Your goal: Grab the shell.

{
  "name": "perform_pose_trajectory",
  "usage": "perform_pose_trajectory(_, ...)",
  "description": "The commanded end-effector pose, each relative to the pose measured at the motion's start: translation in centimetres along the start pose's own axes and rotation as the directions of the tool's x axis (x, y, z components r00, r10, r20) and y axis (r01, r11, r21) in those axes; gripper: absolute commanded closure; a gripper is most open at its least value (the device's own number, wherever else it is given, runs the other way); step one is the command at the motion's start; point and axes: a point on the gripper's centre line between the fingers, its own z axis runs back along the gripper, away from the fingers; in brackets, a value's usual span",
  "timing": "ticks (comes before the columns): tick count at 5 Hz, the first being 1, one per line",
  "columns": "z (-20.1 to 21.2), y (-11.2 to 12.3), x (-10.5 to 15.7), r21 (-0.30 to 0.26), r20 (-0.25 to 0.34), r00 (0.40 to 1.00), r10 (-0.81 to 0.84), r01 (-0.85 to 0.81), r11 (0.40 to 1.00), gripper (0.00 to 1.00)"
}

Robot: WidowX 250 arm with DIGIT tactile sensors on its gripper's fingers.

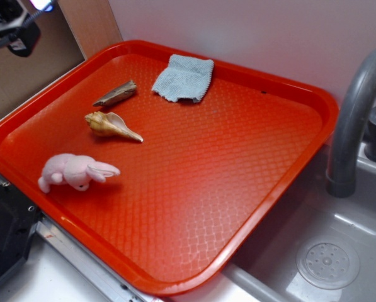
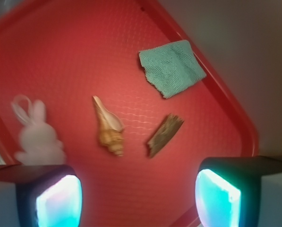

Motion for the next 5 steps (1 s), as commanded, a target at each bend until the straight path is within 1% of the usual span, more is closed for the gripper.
perform_pose_trajectory(1,-4.3,-0.9,4.0,-0.007,0.014,0.945,-0.327,0.327,0.945,0.00)
perform_pose_trajectory(2,-6.0,-1.7,4.0,-0.027,-0.033,0.933,-0.359,0.358,0.933,0.00)
perform_pose_trajectory(3,-7.4,-2.6,3.4,-0.051,-0.088,0.923,-0.376,0.372,0.927,0.00)
perform_pose_trajectory(4,-9.3,-3.9,2.5,-0.071,-0.145,0.900,-0.411,0.405,0.912,0.00)
perform_pose_trajectory(5,-11.2,-4.3,1.4,-0.088,-0.227,0.880,-0.417,0.408,0.909,0.00)
